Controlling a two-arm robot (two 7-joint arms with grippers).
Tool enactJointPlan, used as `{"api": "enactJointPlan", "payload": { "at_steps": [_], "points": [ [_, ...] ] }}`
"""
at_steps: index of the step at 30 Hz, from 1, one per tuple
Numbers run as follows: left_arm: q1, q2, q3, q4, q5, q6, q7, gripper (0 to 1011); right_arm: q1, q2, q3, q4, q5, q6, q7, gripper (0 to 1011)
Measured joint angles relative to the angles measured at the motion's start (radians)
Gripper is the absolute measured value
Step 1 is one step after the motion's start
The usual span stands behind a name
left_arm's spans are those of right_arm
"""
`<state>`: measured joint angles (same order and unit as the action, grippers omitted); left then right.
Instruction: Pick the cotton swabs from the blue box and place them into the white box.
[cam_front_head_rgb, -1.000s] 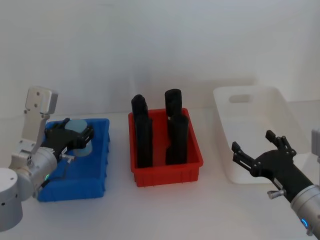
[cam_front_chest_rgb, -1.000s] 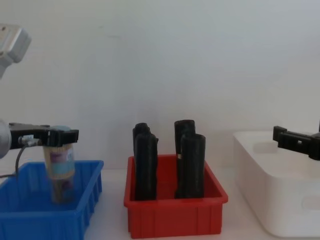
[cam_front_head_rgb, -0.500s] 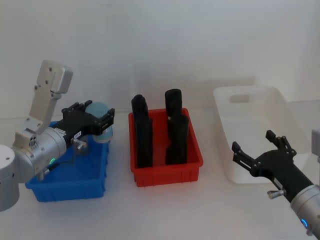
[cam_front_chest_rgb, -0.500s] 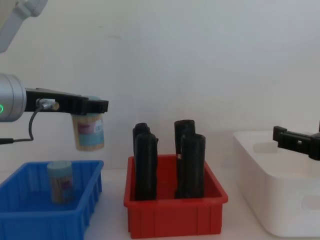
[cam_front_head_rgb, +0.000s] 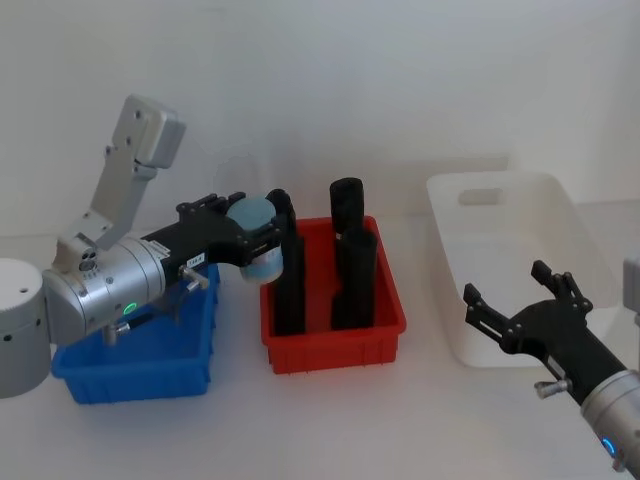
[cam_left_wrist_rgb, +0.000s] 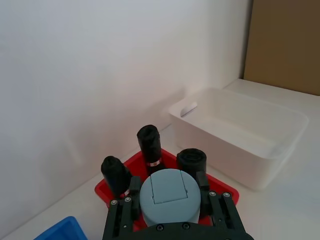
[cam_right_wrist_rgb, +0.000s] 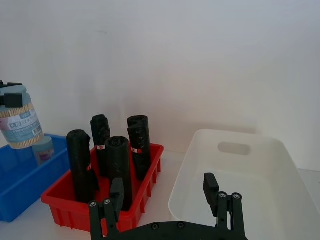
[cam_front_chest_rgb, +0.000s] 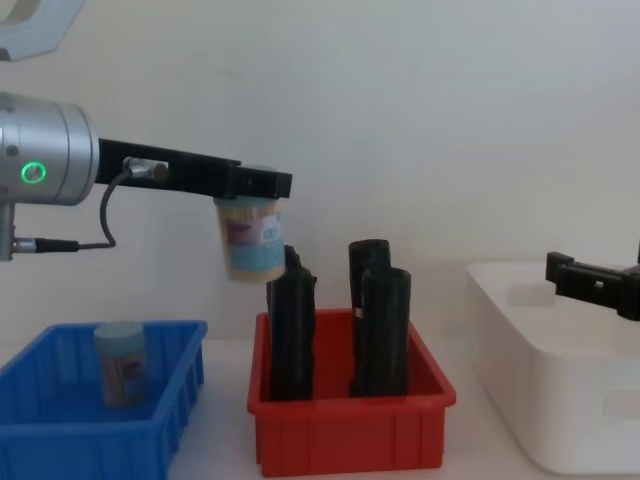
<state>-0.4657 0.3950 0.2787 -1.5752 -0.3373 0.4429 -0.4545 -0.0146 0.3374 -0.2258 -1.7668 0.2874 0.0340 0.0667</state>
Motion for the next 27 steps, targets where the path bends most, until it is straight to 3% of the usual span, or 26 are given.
{"api": "enactJointPlan", "payload": {
  "at_steps": [10,18,27],
  "points": [
    [-0.024,-0.014,0.014,-0.004,-0.010,0.019,-0.075,670,0.000,0.000,0.000,0.000,0.000,0.000,0.000,1002],
    [-0.032,-0.019,0.018,-0.006,-0.013,0.025,-0.101,670,0.000,0.000,0.000,-0.001,-0.002,0.000,0.005,1002],
    [-0.037,-0.022,0.021,-0.007,-0.016,0.029,-0.116,671,0.009,-0.005,-0.012,-0.013,-0.030,0.004,0.063,1002]
  ]
}}
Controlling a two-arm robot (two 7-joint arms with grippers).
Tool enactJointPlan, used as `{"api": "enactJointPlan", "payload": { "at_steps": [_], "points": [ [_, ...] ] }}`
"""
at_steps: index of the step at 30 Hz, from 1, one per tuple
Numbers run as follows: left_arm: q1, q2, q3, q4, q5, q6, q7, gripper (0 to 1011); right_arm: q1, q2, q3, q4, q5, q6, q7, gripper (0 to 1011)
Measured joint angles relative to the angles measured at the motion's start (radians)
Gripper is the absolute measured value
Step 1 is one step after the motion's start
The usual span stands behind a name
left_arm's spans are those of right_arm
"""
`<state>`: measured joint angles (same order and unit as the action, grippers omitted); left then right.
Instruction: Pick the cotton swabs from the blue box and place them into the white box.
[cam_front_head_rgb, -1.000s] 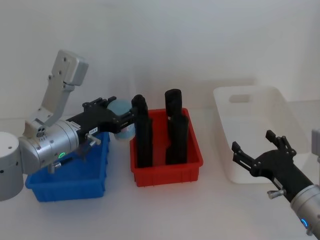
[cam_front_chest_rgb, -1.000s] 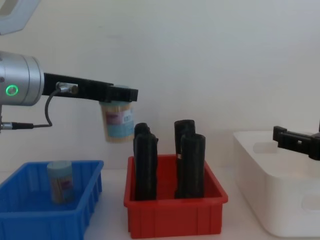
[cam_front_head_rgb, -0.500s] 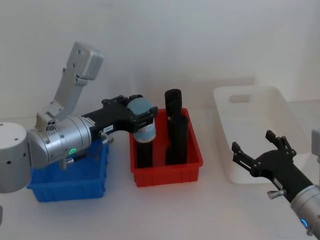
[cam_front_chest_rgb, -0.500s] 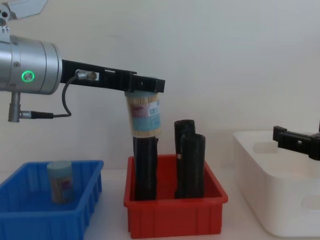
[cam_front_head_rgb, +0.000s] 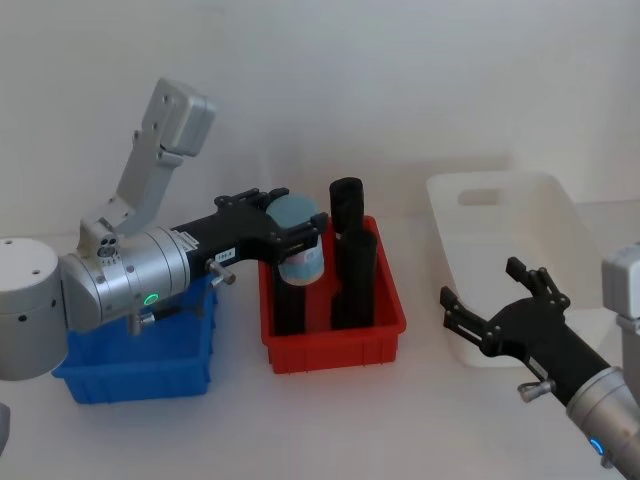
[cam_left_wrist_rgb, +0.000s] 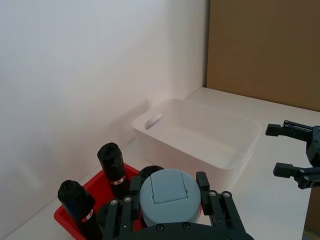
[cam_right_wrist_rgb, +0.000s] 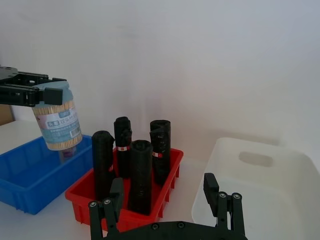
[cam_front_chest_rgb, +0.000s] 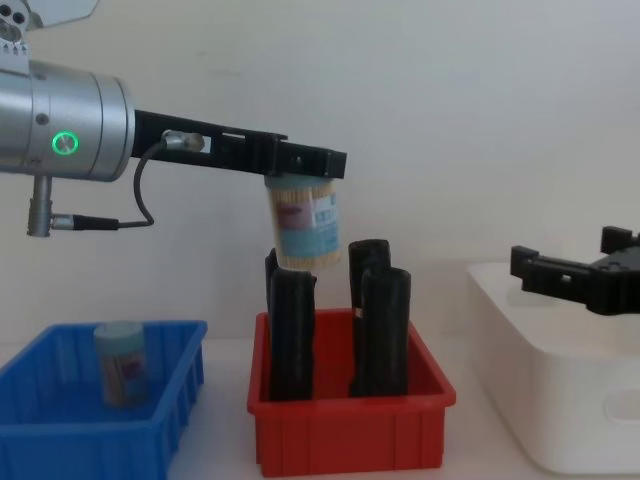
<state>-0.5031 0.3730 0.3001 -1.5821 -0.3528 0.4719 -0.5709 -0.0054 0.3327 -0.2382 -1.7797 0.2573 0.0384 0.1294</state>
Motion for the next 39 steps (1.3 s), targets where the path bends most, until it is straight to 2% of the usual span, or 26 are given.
{"api": "enactJointPlan", "payload": {
  "at_steps": [8,14,18,29,39],
  "points": [
    [-0.002,-0.001,0.001,-0.001,-0.001,0.002,-0.007,670,0.027,-0.015,-0.020,-0.007,-0.042,0.029,0.081,1002],
    [-0.003,-0.002,0.002,-0.001,-0.002,0.002,-0.010,671,0.078,-0.050,-0.047,0.009,-0.103,0.076,0.161,1002],
    [-0.003,-0.002,0.002,-0.001,-0.002,0.003,-0.011,670,0.114,-0.075,-0.062,0.029,-0.139,0.105,0.192,1002],
    [-0.004,-0.003,0.002,-0.001,-0.002,0.003,-0.013,670,0.196,-0.139,-0.093,0.097,-0.212,0.162,0.222,1001],
    [-0.004,-0.003,0.002,0.000,-0.002,0.003,-0.014,670,0.254,-0.185,-0.111,0.155,-0.234,0.175,0.241,1002]
  ]
}}
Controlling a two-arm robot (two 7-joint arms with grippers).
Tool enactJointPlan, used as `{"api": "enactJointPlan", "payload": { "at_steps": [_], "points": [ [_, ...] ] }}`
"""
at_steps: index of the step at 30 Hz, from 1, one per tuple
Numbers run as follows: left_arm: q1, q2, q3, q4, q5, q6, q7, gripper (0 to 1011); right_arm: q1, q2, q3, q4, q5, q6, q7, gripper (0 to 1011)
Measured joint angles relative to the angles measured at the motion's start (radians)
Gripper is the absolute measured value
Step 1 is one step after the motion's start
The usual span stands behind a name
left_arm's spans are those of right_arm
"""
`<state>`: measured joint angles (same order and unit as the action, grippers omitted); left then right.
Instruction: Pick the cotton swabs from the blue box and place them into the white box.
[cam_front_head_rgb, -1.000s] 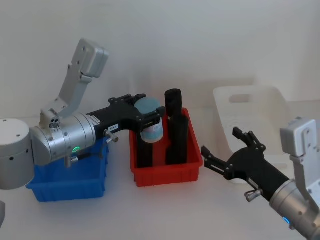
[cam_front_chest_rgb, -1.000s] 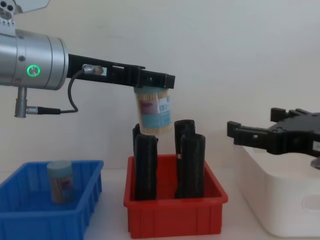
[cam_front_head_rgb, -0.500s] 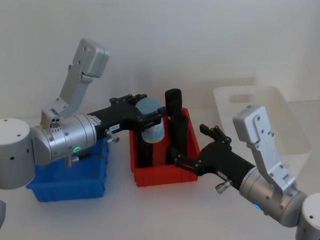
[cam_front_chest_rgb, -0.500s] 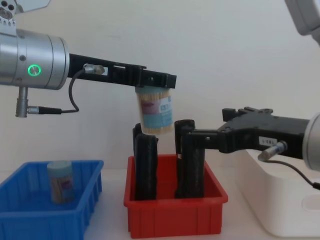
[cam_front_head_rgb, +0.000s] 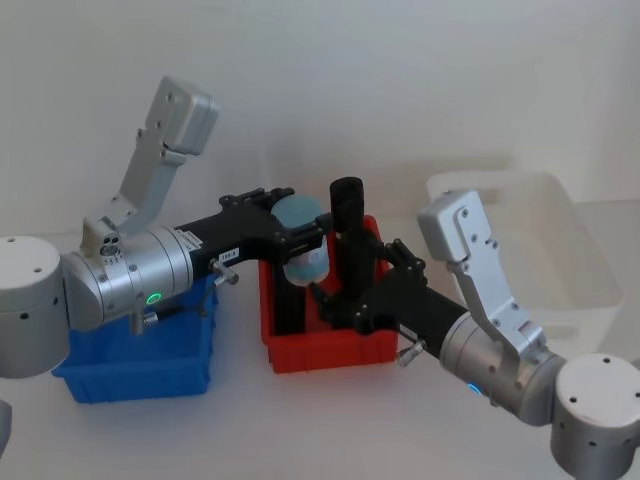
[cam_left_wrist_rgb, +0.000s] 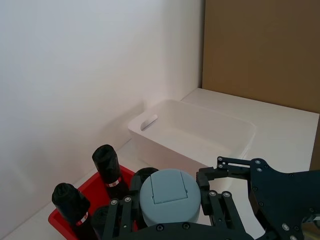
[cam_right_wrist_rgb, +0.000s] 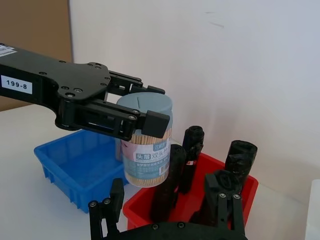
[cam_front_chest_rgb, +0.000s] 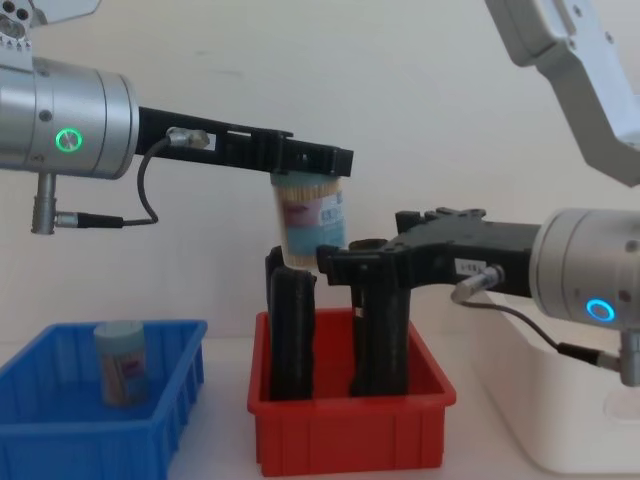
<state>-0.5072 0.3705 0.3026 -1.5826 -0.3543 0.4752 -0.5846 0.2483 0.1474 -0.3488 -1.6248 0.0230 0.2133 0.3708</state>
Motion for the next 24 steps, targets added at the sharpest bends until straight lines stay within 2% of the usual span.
{"api": "enactJointPlan", "payload": {
  "at_steps": [17,22,24],
  "points": [
    [0.000,0.000,0.000,0.000,0.000,0.000,-0.001,670,0.085,-0.061,-0.015,0.101,0.011,-0.011,0.035,1002],
    [0.000,0.000,0.000,0.000,0.000,0.000,-0.001,670,0.107,-0.075,-0.018,0.133,0.018,-0.018,0.043,929],
    [0.000,0.000,0.000,0.000,0.000,0.000,-0.001,670,0.116,-0.080,-0.018,0.147,0.022,-0.022,0.047,863]
  ]
}}
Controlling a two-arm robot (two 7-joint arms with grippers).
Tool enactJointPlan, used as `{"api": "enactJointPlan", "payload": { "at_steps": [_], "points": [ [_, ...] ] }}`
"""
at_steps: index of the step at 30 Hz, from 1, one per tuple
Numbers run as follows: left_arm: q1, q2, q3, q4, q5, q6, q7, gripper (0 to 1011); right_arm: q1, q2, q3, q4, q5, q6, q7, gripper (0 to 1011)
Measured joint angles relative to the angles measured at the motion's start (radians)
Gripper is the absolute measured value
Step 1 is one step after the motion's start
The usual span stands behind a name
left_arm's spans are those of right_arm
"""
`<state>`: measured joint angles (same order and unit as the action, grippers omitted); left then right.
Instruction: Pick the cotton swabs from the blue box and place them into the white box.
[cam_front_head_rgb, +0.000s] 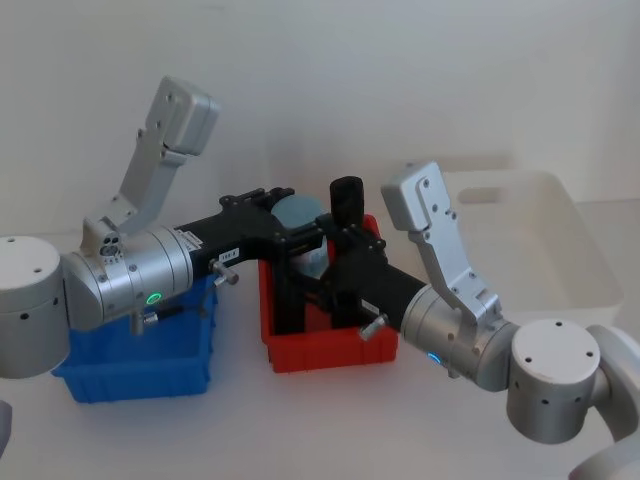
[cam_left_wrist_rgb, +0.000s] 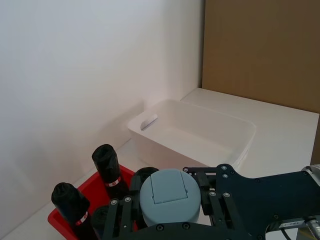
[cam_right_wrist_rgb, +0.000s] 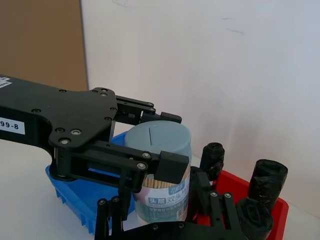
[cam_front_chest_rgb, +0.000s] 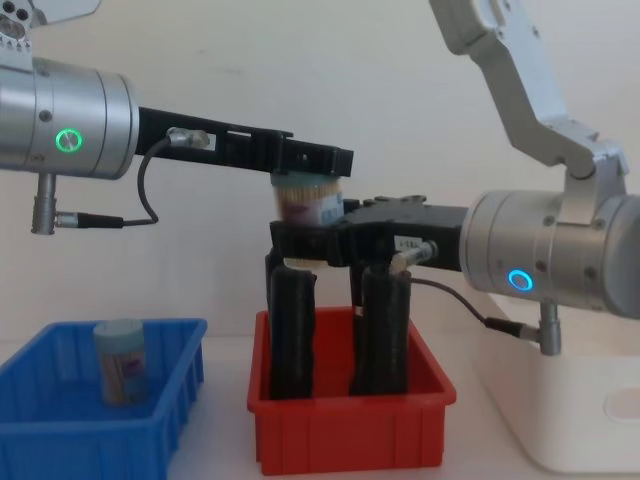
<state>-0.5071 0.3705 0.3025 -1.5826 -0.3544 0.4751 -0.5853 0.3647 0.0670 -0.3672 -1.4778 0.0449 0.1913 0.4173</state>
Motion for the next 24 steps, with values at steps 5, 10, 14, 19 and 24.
{"api": "enactJointPlan", "payload": {
  "at_steps": [5,10,14,19,24],
  "points": [
    [0.000,0.000,0.000,0.000,0.000,0.000,0.000,671,0.014,-0.009,-0.001,0.022,0.006,-0.007,0.005,714],
    [0.000,0.000,0.000,0.000,0.000,0.000,0.001,689,0.026,-0.015,-0.002,0.040,0.011,-0.013,0.008,642],
    [0.000,0.000,0.000,0.000,0.000,0.000,0.001,798,0.032,-0.018,-0.002,0.048,0.015,-0.015,0.008,642],
    [0.000,0.000,0.000,0.000,0.000,0.000,0.001,938,0.038,-0.020,-0.003,0.056,0.017,-0.016,0.005,642],
    [0.000,0.000,0.000,0.000,0.000,0.000,0.000,1004,0.043,-0.021,-0.004,0.063,0.017,-0.017,-0.001,642]
  ]
}}
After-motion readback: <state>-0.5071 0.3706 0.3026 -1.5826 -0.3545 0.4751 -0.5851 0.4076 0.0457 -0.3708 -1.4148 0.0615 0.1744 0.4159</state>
